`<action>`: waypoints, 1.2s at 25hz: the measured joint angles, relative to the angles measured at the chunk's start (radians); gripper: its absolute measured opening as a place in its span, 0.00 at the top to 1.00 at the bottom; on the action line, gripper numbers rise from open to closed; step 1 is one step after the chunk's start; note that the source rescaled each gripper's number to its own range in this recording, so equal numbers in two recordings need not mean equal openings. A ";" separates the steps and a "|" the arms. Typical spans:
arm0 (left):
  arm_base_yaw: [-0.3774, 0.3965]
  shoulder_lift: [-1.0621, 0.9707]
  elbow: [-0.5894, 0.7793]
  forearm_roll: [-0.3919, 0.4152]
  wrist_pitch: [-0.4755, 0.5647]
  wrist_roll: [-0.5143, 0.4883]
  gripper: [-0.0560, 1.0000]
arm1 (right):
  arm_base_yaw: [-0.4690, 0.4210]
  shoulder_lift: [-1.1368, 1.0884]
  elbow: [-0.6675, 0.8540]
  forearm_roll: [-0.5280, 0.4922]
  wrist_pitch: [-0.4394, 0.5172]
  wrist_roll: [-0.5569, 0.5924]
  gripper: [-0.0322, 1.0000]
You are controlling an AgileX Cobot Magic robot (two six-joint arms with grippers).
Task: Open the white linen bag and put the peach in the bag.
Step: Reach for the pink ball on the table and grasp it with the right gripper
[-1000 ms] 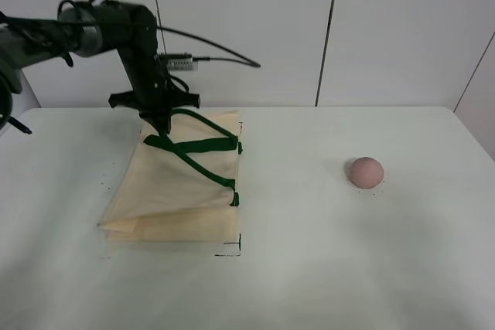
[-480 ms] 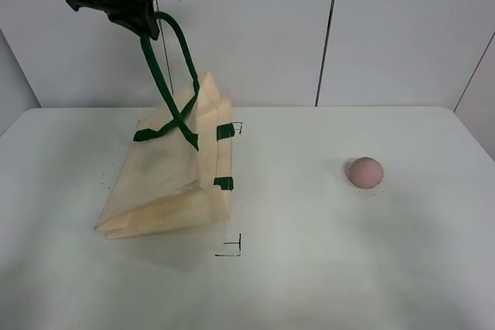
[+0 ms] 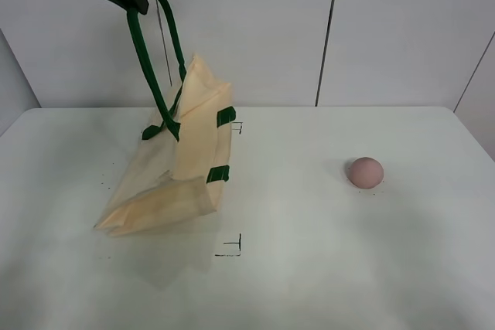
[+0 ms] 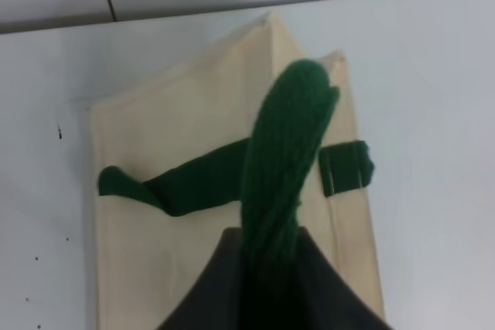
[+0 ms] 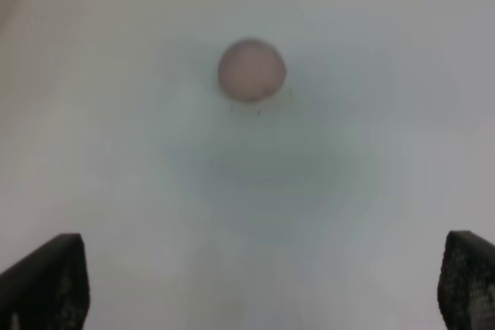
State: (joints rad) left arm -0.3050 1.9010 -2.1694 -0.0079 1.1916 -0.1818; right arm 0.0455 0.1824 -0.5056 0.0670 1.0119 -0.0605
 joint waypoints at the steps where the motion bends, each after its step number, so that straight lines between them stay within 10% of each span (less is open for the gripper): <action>1: 0.000 0.000 0.000 0.000 0.000 0.000 0.95 | 0.000 0.069 -0.009 0.000 -0.015 0.000 0.00; 18: 0.000 0.000 0.000 0.000 0.000 0.001 0.95 | 0.003 1.467 -0.654 0.010 -0.155 0.000 0.00; 30: 0.000 0.000 0.000 0.000 0.000 0.004 0.95 | 0.064 1.837 -0.871 0.006 -0.250 -0.004 0.00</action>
State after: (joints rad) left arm -0.3050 1.9010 -2.1694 -0.0081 1.1916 -0.1779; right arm 0.1092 2.0198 -1.3768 0.0725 0.7616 -0.0640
